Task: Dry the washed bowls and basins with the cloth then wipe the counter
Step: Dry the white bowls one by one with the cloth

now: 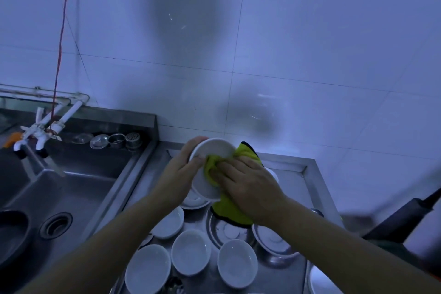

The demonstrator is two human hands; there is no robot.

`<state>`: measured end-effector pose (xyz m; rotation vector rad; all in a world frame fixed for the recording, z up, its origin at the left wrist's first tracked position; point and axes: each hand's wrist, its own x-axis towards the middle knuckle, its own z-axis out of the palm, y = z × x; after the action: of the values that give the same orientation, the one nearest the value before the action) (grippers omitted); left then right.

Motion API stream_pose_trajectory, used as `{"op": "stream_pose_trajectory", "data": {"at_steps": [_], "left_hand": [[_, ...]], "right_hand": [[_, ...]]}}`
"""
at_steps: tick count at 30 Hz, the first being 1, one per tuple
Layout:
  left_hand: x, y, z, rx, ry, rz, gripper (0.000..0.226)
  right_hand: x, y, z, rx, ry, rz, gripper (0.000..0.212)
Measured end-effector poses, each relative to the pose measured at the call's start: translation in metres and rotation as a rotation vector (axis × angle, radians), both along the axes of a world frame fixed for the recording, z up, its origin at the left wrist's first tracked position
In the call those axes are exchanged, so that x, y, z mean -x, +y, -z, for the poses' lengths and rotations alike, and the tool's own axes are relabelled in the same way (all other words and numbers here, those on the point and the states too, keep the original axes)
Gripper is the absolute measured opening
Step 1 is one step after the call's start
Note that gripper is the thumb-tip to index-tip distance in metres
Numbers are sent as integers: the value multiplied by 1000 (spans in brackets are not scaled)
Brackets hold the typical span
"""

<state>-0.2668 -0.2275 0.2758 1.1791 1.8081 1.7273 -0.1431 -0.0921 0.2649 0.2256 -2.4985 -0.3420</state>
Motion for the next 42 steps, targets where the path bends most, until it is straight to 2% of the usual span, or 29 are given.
{"op": "stream_pose_trajectory", "data": {"at_steps": [4,6,9,15,20,23,25,27,33,35,37,39,40,42], "left_hand": [[-7,6,-2,-4,-87,52,28],[-10,6,-1,-28,-111,60,28],[-8,4,1,-46,-152,49,26],[1,1,-4,14,-124,86,29],[-4,4,-11,239,-57,213,37],[-5,7,-19,426,-34,316,44],[-3,8,-22,510,-4,353,47],[-3,10,-21,505,33,355,48],[-12,22,-6,211,-60,102,36],[-15,26,1,150,-90,43,34],[-14,28,6,183,-99,60,35],[-10,27,8,316,-34,99,37],[-7,25,8,387,92,93,39],[-5,17,5,468,540,29,48]], "right_hand": [[9,-18,-10,254,30,182,35],[13,-28,-15,372,29,158,32],[12,-39,-17,398,-34,82,34],[-19,-27,-2,230,-148,-52,38],[-35,10,2,-206,-227,-174,34],[-35,20,4,-344,-268,-124,56],[-34,16,15,-310,-240,-79,59],[-34,10,27,-236,-181,-60,50],[-36,-11,44,140,135,39,22],[-37,-20,44,197,165,51,15],[-40,-20,40,173,131,39,13],[-45,-14,31,148,56,32,11],[-47,-12,26,162,5,39,12],[-52,-7,16,246,-103,62,23]]}}
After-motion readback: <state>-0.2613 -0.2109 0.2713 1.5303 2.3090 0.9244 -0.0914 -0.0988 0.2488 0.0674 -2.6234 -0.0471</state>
